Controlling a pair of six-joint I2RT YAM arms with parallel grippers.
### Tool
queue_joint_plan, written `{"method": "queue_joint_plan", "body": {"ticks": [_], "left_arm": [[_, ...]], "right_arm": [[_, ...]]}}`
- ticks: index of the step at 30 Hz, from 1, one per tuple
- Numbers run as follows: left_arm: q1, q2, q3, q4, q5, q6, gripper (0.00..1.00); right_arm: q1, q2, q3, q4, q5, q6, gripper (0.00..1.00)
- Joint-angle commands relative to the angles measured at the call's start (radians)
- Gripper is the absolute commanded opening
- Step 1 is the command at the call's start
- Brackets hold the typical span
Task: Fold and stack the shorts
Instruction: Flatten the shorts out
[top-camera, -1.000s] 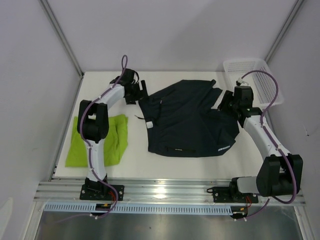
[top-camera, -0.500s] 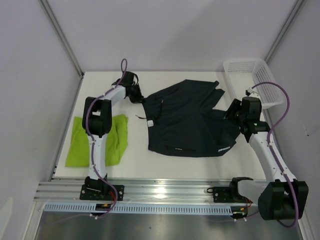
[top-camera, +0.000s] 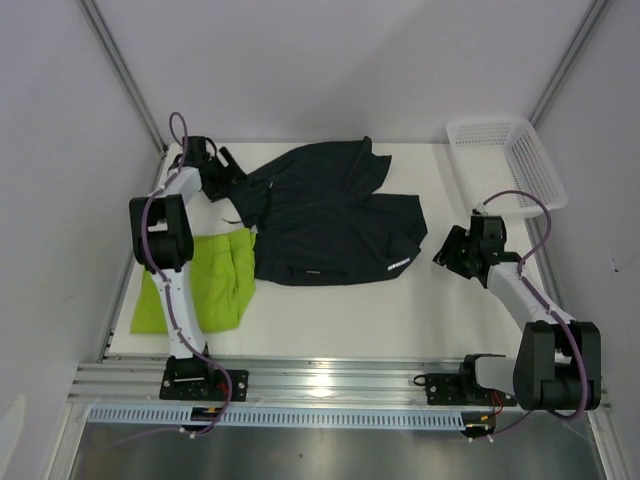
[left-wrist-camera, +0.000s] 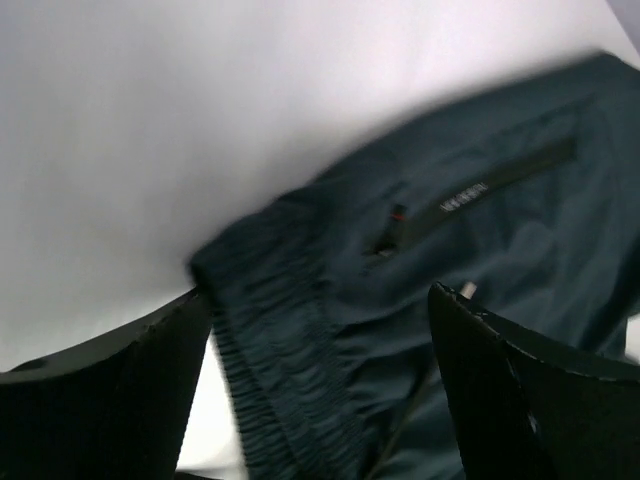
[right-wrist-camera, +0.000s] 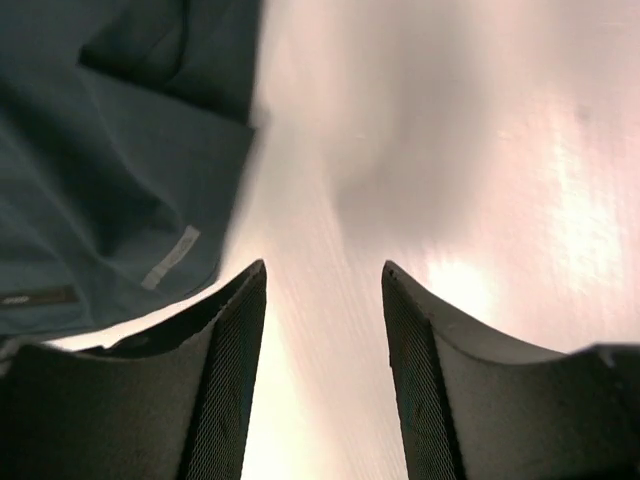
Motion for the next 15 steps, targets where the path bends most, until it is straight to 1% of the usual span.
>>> {"method": "queue_joint_plan", "body": {"ticks": [1, 3, 6, 7, 8, 10, 12, 15], "left_arm": [[-0.053, -0.079, -0.02, 0.004, 0.026, -0.004, 0.91], [-0.069, -0.12, -0.049, 0.021, 0.012, -0.004, 0.91], [-0.085, -0.24, -0.103, 0.023, -0.029, 0.004, 0.92], [-0.085, -0.264, -0.123, 0.021, -0.035, 0.003, 0.92], [-0.121, -0.291, -0.144, 0.021, -0.044, 0.006, 0.92], [-0.141, -0.359, -0.166, 0.012, -0.092, 0.019, 0.92], [-0.175, -0.398, -0.186, -0.005, -0.145, 0.033, 0.92], [-0.204, -0.452, -0.191, -0.037, -0.224, 0.058, 0.92]], "right_arm": [[0.009, 0.035, 0.0, 0.13, -0.173, -0.019, 0.53], [0.019, 0.057, 0.002, 0.191, -0.204, -0.023, 0.54], [0.032, 0.124, 0.018, 0.269, -0.268, -0.036, 0.55], [0.035, 0.172, 0.035, 0.286, -0.296, -0.037, 0.54], [0.042, 0.193, 0.046, 0.306, -0.305, -0.04, 0.54], [0.052, 0.239, 0.07, 0.389, -0.311, -0.043, 0.56], [0.058, 0.261, 0.083, 0.426, -0.311, -0.068, 0.58], [0.058, 0.319, 0.13, 0.448, -0.299, -0.108, 0.59]]}}
